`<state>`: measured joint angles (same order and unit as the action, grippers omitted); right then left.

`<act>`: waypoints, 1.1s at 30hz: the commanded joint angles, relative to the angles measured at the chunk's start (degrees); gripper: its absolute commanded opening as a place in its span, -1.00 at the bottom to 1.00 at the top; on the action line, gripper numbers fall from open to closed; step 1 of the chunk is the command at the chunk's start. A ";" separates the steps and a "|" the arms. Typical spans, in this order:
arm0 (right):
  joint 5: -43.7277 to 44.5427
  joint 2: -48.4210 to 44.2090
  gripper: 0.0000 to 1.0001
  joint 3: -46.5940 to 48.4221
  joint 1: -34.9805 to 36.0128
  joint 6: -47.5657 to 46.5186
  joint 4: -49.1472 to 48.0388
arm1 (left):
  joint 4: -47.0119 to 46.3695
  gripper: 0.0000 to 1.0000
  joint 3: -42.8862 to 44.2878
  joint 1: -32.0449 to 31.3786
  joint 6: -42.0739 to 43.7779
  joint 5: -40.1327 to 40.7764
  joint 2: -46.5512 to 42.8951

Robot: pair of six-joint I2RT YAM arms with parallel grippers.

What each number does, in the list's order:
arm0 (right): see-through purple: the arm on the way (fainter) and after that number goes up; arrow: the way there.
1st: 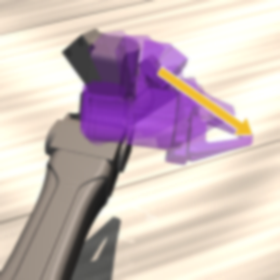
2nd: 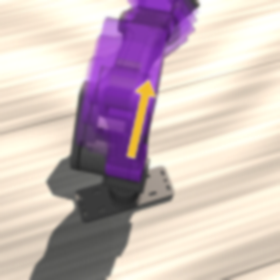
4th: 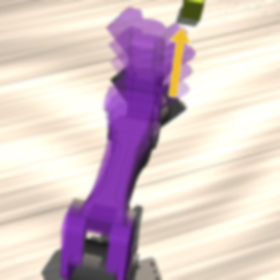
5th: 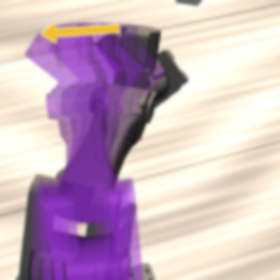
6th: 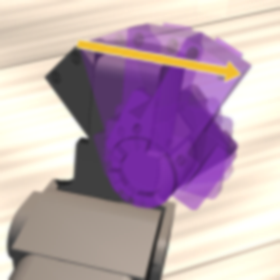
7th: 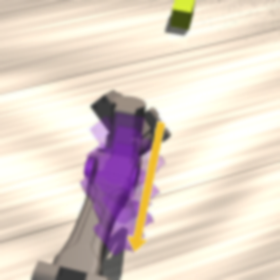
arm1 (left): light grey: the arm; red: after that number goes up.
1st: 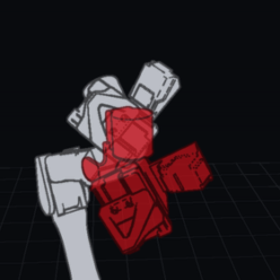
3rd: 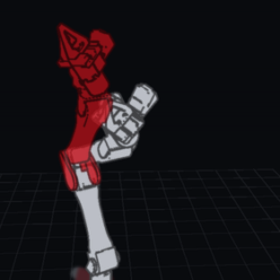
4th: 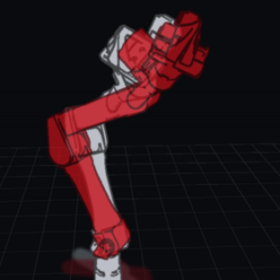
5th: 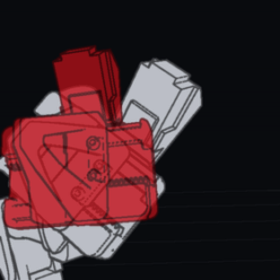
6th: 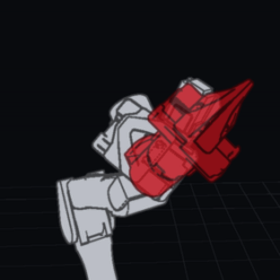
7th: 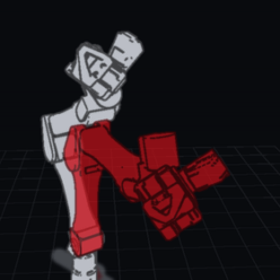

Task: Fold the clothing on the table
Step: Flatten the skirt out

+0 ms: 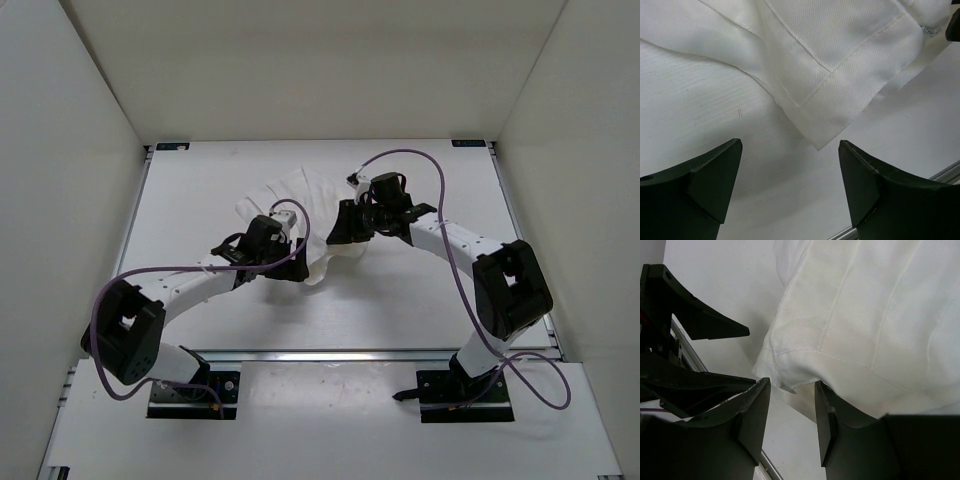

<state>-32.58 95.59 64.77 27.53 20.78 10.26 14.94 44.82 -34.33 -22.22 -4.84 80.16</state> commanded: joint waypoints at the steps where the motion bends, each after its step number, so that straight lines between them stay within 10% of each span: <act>1: 0.59 -0.58 -0.24 1.32 0.16 -0.21 -2.00 | -2.02 0.76 1.76 -1.00 0.95 2.99 0.08; 12: -2.14 1.53 -0.30 5.71 1.47 -0.65 -2.53 | -5.80 0.35 4.13 -3.29 2.79 13.27 3.69; 19: -0.65 -0.05 -0.22 3.08 0.51 -1.53 -0.25 | -6.50 -1.00 4.49 -1.19 1.22 13.45 4.04; 33: 11.47 -6.74 -0.01 -9.58 1.04 -4.34 2.92 | -5.89 -1.00 6.86 -0.39 -1.60 11.61 3.25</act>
<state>-25.02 90.76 55.92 28.45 16.67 14.85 9.93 49.17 -34.96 -22.57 7.68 84.95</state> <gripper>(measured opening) 0.493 0.021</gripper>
